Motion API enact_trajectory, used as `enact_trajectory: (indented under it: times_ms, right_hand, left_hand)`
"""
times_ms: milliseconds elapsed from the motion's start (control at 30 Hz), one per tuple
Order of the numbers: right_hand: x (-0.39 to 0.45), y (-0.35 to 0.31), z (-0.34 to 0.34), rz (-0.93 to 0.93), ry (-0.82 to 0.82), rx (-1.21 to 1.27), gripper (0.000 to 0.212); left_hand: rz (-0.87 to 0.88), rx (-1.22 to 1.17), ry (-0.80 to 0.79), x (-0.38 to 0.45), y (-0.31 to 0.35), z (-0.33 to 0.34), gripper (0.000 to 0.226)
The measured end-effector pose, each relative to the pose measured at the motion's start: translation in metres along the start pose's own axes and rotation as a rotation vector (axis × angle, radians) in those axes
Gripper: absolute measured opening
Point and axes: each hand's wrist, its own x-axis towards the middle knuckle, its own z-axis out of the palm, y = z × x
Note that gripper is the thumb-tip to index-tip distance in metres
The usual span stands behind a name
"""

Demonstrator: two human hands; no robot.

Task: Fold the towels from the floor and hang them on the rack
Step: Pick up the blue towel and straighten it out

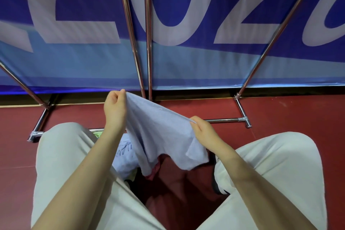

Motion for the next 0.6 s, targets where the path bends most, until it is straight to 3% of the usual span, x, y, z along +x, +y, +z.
enact_trajectory:
  times_ms: [267, 467, 600]
  right_hand:
    - [-0.002, 0.012, -0.006, 0.017, 0.09, 0.032, 0.018]
    - [-0.001, 0.029, -0.011, 0.165, 0.104, -0.035, 0.022]
    - [0.001, 0.021, -0.018, 0.341, 0.314, 0.346, 0.024]
  left_hand:
    - [0.04, 0.052, 0.21, 0.018, -0.006, -0.018, 0.032]
    - [-0.062, -0.017, 0.226, 0.026, -0.01, -0.028, 0.036]
    - [-0.147, -0.093, 0.143, 0.022, -0.011, -0.025, 0.039]
